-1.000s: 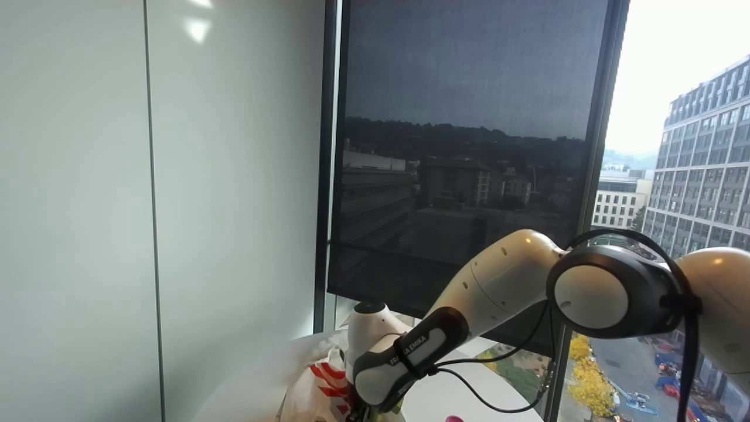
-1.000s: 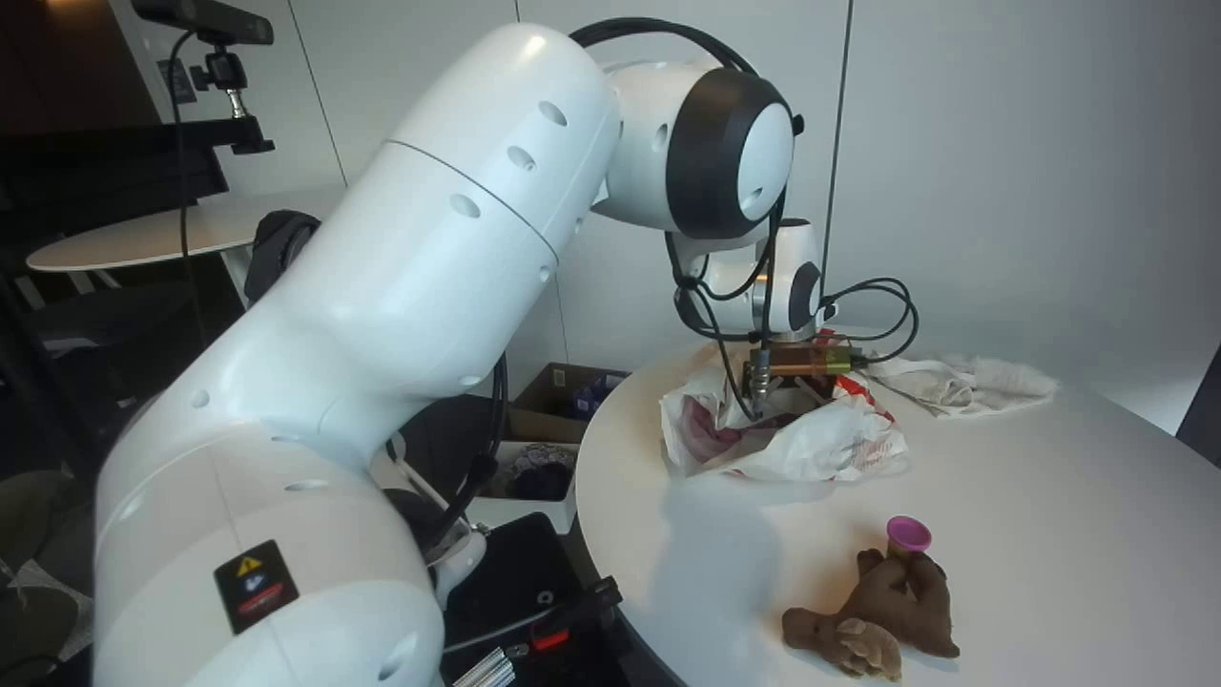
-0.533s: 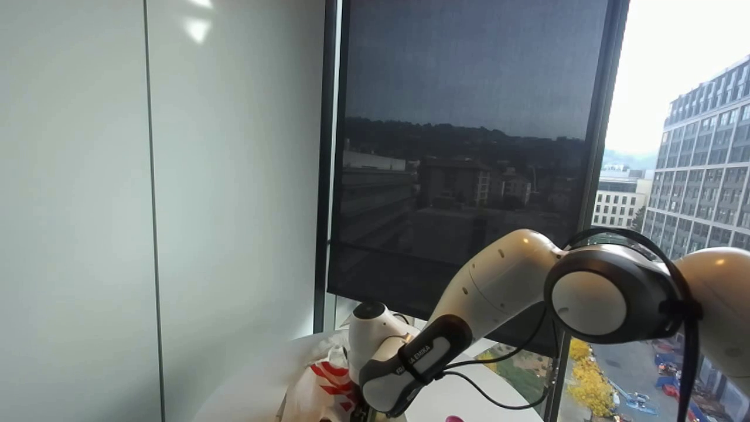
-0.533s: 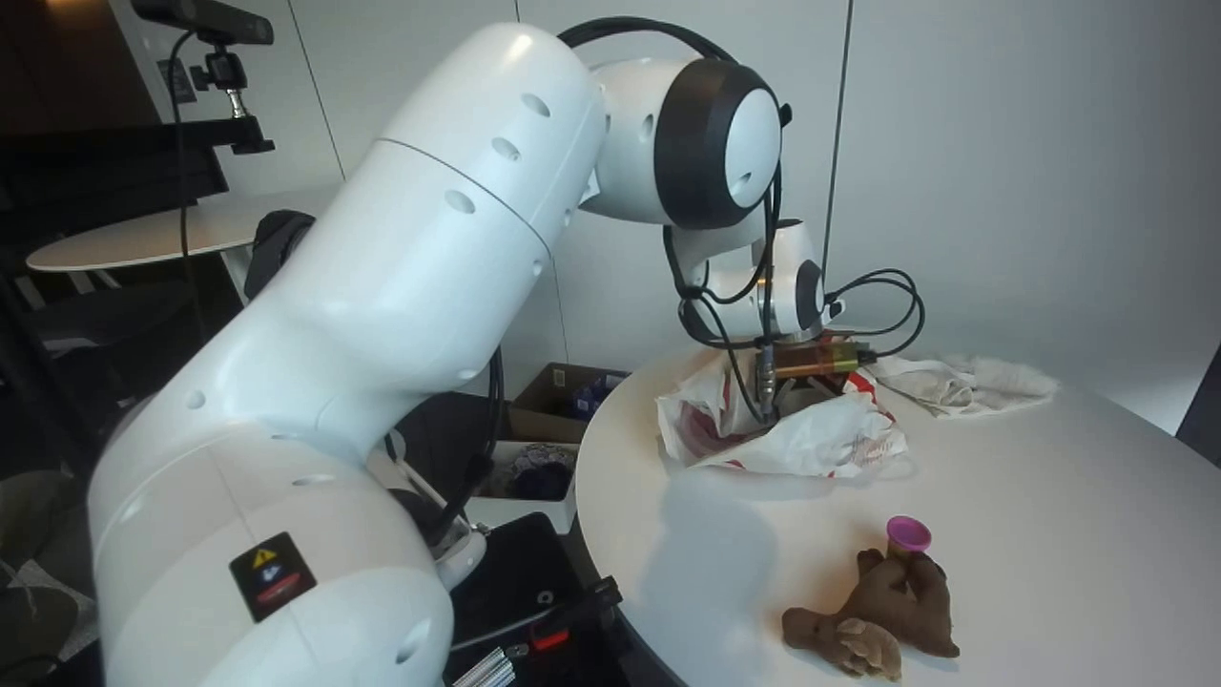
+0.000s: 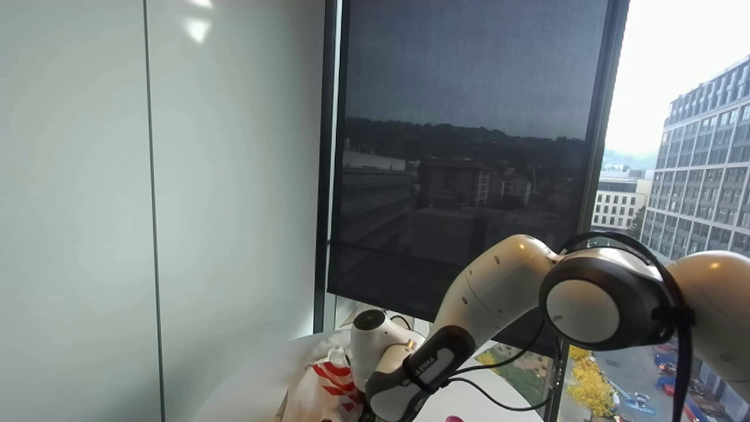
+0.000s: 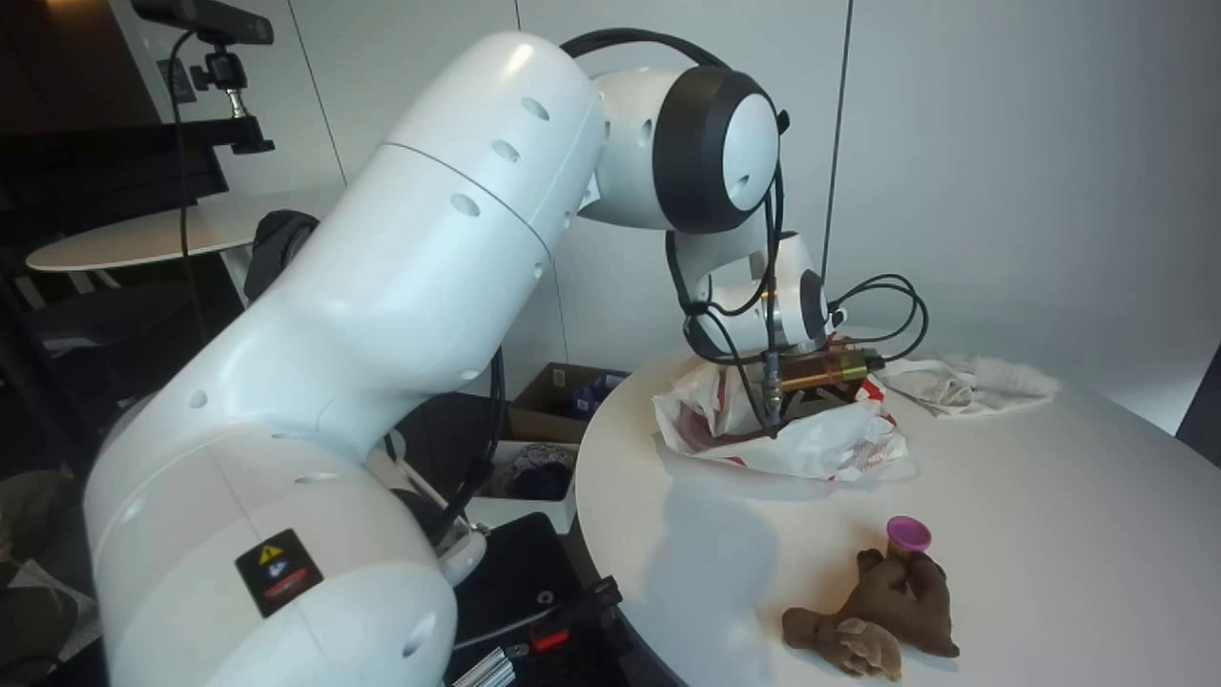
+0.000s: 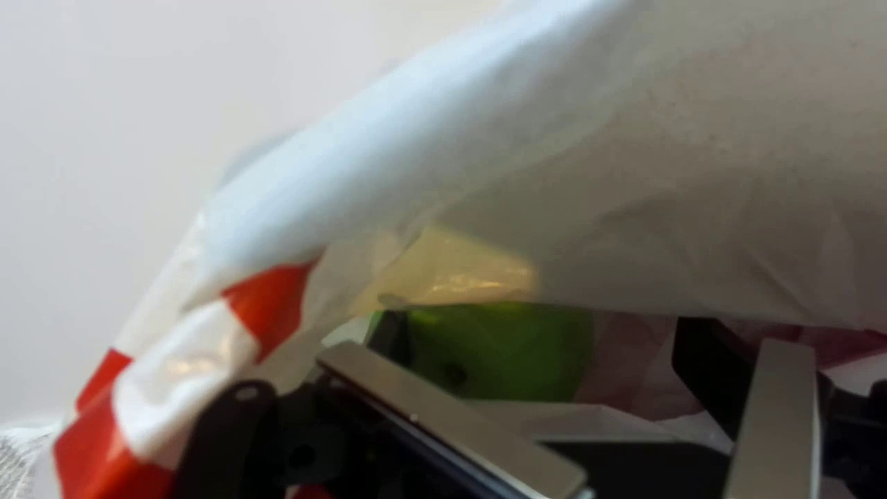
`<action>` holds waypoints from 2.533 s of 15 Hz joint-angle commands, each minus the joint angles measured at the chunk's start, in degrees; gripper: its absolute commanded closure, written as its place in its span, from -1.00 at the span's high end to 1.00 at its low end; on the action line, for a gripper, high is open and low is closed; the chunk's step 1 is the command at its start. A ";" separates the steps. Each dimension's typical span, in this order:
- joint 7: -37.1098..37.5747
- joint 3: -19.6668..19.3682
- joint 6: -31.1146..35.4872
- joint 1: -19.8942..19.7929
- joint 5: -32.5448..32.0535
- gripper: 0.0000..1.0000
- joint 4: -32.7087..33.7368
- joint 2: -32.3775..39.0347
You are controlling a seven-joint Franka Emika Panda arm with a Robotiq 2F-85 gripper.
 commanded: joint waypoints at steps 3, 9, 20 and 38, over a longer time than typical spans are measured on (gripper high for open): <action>5.46 -6.08 6.59 4.87 -9.04 1.00 0.15 1.43; 10.83 -6.73 7.98 5.76 -15.04 0.32 0.06 2.62; 6.66 3.50 8.49 -2.52 -6.33 0.11 -10.02 -11.03; -1.89 4.38 -14.88 -14.62 13.56 0.11 -11.75 -18.37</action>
